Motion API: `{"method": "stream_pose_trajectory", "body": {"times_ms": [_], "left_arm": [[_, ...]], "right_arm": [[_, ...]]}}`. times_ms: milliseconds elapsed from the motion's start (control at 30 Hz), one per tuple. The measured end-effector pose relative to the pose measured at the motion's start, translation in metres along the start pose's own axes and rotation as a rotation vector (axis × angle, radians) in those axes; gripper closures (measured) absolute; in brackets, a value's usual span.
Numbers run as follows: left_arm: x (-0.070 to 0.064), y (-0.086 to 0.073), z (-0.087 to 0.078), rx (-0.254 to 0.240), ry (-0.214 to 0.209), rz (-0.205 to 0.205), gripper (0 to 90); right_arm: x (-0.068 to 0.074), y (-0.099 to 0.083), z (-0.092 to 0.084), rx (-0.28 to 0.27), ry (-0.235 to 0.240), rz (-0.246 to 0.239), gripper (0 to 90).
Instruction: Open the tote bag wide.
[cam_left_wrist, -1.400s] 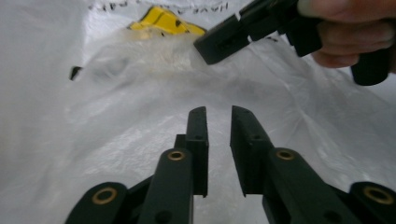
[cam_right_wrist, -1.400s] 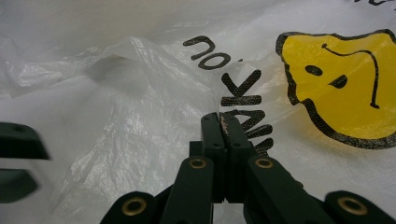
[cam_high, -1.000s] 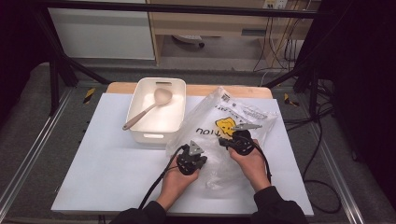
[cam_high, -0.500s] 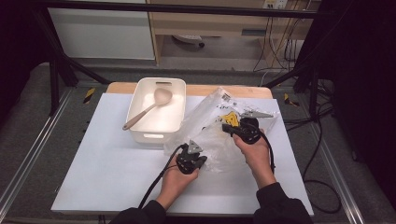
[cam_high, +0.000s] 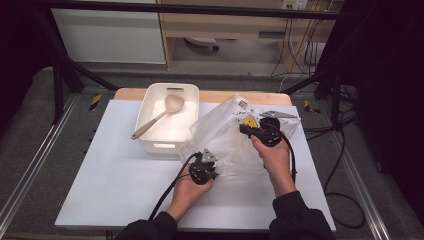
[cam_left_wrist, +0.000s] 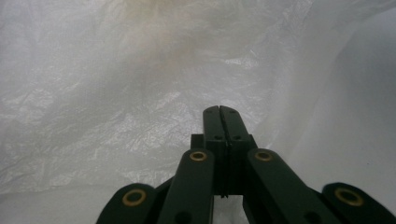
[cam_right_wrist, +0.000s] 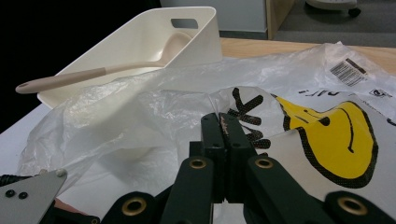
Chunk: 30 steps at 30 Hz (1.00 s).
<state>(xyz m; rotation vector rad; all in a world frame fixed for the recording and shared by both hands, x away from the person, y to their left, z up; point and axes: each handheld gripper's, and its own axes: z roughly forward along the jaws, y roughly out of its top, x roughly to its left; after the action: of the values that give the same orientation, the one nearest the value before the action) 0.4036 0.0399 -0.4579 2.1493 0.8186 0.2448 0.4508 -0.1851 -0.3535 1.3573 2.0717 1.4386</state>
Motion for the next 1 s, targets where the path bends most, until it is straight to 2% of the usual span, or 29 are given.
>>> {"method": "stream_pose_trajectory", "body": {"times_ms": [67,100,300,433,600,767,1000], "left_arm": [[-0.002,0.001,0.001,-0.005,0.004,0.005,90.0],[-0.001,0.001,0.0,0.007,0.005,0.023,90.0],[0.001,0.002,0.001,0.005,-0.01,0.011,90.0],[0.0,0.002,0.001,0.002,-0.004,0.014,90.0],[-0.001,0.003,-0.002,-0.005,0.011,0.021,90.0],[-0.004,0.01,-0.023,-0.048,-0.011,0.015,90.0],[-0.011,0.021,-0.06,-0.093,-0.044,0.007,90.0]], "right_arm": [[0.0,0.001,0.0,-0.008,-0.003,0.003,90.0],[0.0,0.002,-0.001,-0.014,-0.003,0.009,90.0],[0.002,0.011,-0.009,-0.028,-0.006,-0.017,90.0],[0.004,0.014,-0.013,-0.044,-0.002,-0.031,90.0],[0.005,0.013,-0.013,-0.036,-0.008,-0.039,90.0],[0.004,0.007,-0.007,-0.013,-0.016,-0.04,90.0],[0.005,0.002,-0.002,0.006,-0.013,-0.045,90.0]]}}
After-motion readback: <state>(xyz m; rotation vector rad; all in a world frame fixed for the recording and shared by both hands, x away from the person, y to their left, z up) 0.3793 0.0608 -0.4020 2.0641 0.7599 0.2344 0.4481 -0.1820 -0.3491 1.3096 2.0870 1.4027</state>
